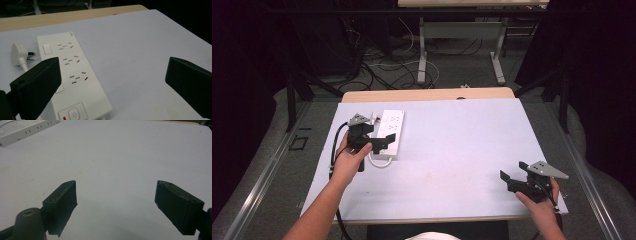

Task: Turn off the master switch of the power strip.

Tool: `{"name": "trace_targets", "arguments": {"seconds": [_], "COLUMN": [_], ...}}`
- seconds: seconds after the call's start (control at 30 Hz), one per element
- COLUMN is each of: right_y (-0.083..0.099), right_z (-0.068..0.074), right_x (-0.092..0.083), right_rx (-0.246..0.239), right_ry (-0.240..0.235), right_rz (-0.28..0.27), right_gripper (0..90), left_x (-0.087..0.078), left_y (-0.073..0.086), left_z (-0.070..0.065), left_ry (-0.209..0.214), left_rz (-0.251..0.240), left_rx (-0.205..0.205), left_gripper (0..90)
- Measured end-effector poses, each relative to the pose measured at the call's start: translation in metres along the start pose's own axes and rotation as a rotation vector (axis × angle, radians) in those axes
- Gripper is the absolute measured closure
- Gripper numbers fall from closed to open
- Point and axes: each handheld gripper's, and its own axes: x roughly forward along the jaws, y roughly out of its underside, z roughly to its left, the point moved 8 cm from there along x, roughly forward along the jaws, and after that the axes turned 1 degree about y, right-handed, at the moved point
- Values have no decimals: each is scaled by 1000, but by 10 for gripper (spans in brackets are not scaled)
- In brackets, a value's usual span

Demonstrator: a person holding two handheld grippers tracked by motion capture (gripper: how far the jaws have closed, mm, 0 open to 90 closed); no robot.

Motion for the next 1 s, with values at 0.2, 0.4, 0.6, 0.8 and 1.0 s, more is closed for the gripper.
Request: {"name": "trace_targets", "arguments": {"seconds": [0.2,0.4,0.6,0.8,1.0], "right_y": [-1,-1,-2,-3,-5], "right_z": [-2,1,1,3,3], "right_x": [-4,-3,-2,-2,0], "right_rx": [1,17,1,7,-2], "right_ry": [11,5,8,8,5], "right_rz": [1,4,7,0,-13], "right_gripper": [171,171,171,171,171], "left_x": [-9,-27,-45,-63,-77], "left_y": [5,7,16,29,45], "left_z": [-4,-10,-9,-3,1], "left_ry": [-32,-40,-74,-103,-127], "left_rz": [-15,-49,-63,-86,-95], "left_rx": [42,41,32,3,-15], "left_gripper": [47,50,53,59,60]}}
